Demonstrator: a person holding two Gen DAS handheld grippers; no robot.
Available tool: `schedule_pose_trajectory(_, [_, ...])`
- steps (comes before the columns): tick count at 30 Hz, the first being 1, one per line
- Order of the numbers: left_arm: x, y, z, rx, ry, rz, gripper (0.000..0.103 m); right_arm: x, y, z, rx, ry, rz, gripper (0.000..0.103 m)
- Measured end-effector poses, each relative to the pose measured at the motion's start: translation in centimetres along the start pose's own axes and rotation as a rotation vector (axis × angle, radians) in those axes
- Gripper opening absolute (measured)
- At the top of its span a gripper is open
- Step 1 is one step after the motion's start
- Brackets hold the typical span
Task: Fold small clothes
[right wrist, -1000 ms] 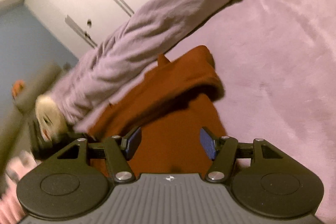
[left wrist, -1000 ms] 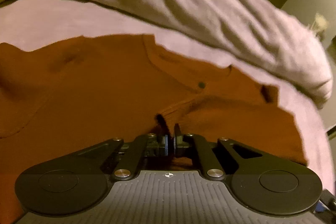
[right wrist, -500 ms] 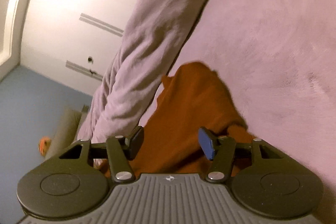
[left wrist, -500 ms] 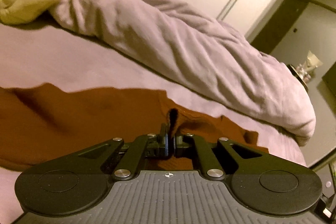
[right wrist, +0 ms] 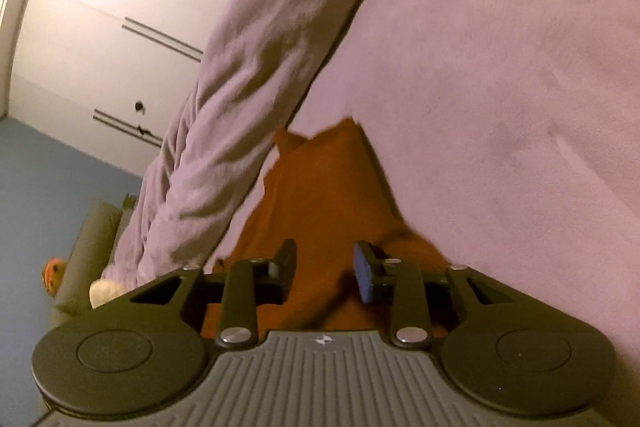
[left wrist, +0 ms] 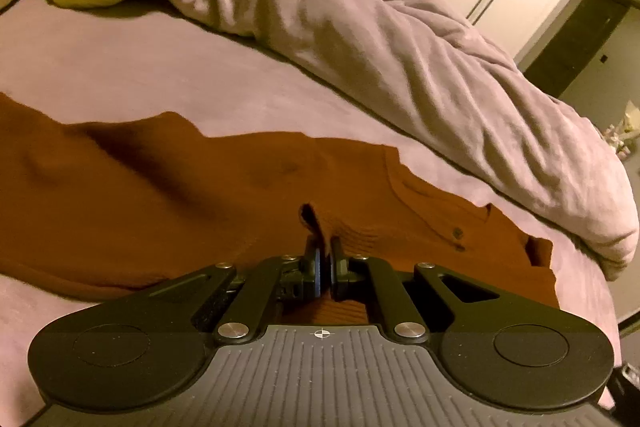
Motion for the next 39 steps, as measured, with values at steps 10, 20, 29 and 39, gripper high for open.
schedule_pose_trajectory(10, [0.5, -0.8, -0.1, 0.004, 0.019, -0.030, 0.006, 2.3, 0.5, 0.5, 0.055, -0.021, 0.012, 0.039])
schedule_pose_trajectory(20, [1.7, -1.2, 0.8, 0.097, 0.059, -0.024, 0.006, 2.8, -0.3, -0.7, -0.312, -0.183, 0.065, 0.004])
schedule_pose_trajectory(29, [2.5, -1.6, -0.4, 0.098, 0.118, -0.043, 0.006, 3.7, -2.6, -3.4, -0.694, -0.320, 0.035, 0.005])
schedule_pose_trajectory(39, [1.1, -1.7, -2.3, 0.073, 0.146, -0.062, 0.053, 1.5, -2.8, -3.6, -0.727, -0.271, 0.010, 0.023])
Point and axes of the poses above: each gripper's, at about its wrist camera, not at the fingertips, and x roughly the way its jaws point, z to its right, y to its top, the point moved 6 cm from there along x, roughly the way its jaws point, and after that the axes turned 5 degrees about z, right-handed, at the moved point
